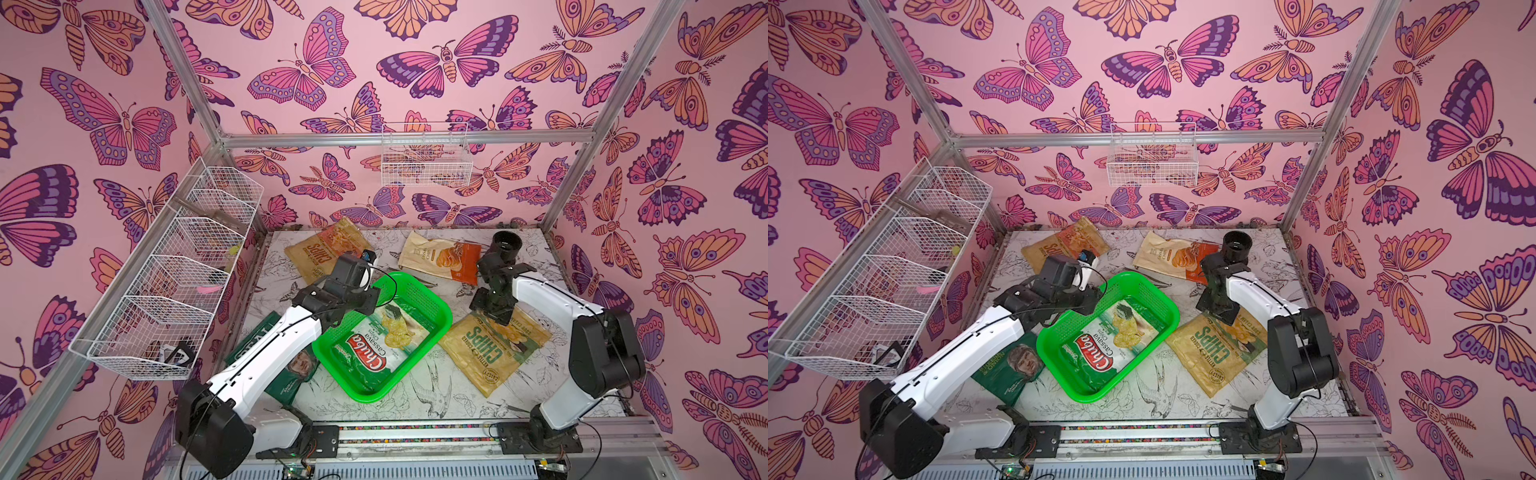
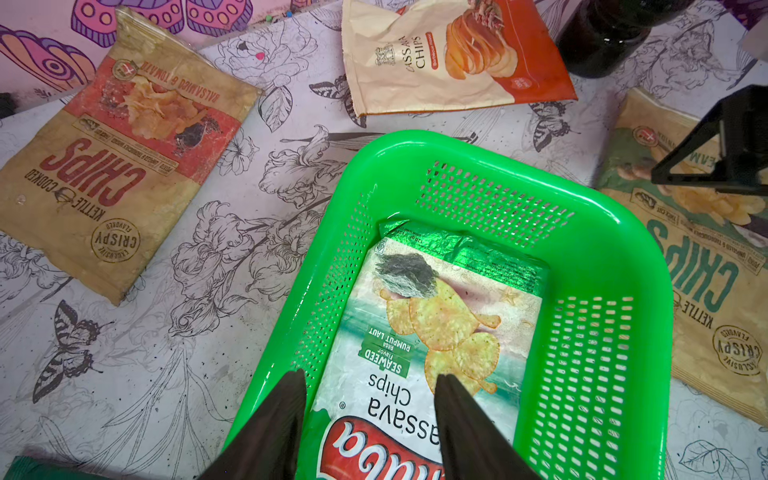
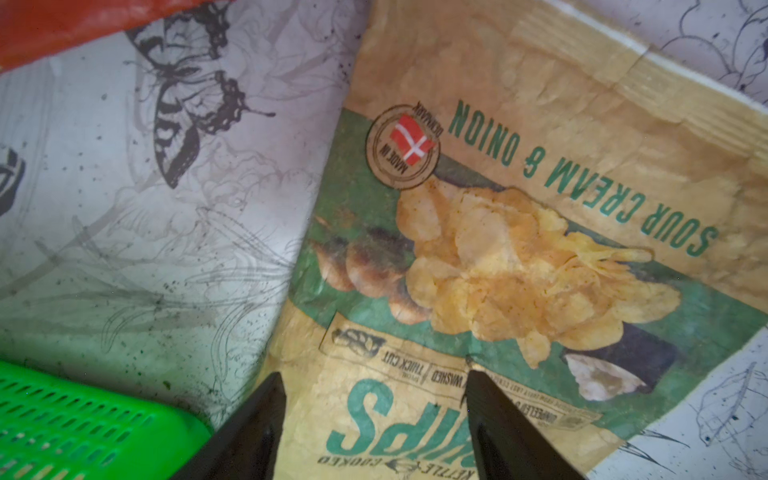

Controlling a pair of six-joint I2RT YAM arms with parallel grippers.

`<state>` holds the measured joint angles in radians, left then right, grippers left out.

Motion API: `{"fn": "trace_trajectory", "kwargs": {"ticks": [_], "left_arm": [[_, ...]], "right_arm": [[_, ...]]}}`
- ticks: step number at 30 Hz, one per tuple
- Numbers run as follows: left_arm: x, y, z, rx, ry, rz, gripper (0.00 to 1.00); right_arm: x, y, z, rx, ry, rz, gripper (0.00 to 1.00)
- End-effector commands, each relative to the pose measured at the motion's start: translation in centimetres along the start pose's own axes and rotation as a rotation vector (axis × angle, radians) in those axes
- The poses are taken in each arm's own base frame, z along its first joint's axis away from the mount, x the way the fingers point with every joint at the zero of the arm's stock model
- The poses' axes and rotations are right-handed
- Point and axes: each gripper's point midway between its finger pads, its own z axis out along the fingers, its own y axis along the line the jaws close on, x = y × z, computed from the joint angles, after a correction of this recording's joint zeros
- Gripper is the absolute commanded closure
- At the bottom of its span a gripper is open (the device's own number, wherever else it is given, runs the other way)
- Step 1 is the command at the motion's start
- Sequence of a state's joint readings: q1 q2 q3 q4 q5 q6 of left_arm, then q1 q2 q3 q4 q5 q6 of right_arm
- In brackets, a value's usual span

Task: Put the potato chips into the basket
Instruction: Pick up the potato chip from the center of the board.

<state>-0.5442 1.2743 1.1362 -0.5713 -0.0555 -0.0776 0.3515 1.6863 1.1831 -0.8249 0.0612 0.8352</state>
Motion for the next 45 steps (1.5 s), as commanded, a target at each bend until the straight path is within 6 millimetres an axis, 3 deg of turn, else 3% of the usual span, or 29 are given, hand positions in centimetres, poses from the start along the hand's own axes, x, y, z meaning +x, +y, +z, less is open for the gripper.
{"fn": "trace_trajectory", "kwargs": {"ticks": [1, 7, 10, 16, 20, 23, 35, 45], "left_arm": [[-0.6, -0.1, -0.6, 0.009, -0.044, 0.018, 0.44], [-0.3, -0.1, -0.3, 0.008, -0.031, 0.015, 0.44], [-0.3, 0.0, -0.3, 0.005, -0.034, 0.016, 0.44], [-0.2, 0.0, -0.3, 0.002, -0.031, 0.015, 0.44], [-0.3, 0.0, -0.3, 0.003, -0.032, 0.014, 0.44], [-0.2, 0.1, -0.3, 0.001, -0.031, 0.013, 0.44], [-0.4, 0.5, -0.8, -0.021, -0.046, 0.009, 0.44], [-1.0, 1.1, -1.5, -0.051, -0.081, 0.001, 0.44]], "right_arm": [[-0.4, 0.2, 1.4, -0.010, 0.017, 0.068, 0.30], [-0.3, 0.2, 4.1, 0.000, 0.061, 0.110, 0.37], [-0.2, 0.0, 4.8, -0.001, 0.077, 0.123, 0.48], [0.1, -0.8, 4.7, 0.004, 0.072, 0.130, 0.80], [0.2, -1.3, 4.1, 0.014, 0.063, 0.123, 0.82], [0.2, -1.6, 3.4, 0.017, 0.052, 0.112, 0.98], [-0.8, -2.6, -1.7, -0.006, -0.049, 0.112, 1.00], [-4.6, -4.0, -10.9, -0.073, -0.381, 0.096, 1.00]]}}
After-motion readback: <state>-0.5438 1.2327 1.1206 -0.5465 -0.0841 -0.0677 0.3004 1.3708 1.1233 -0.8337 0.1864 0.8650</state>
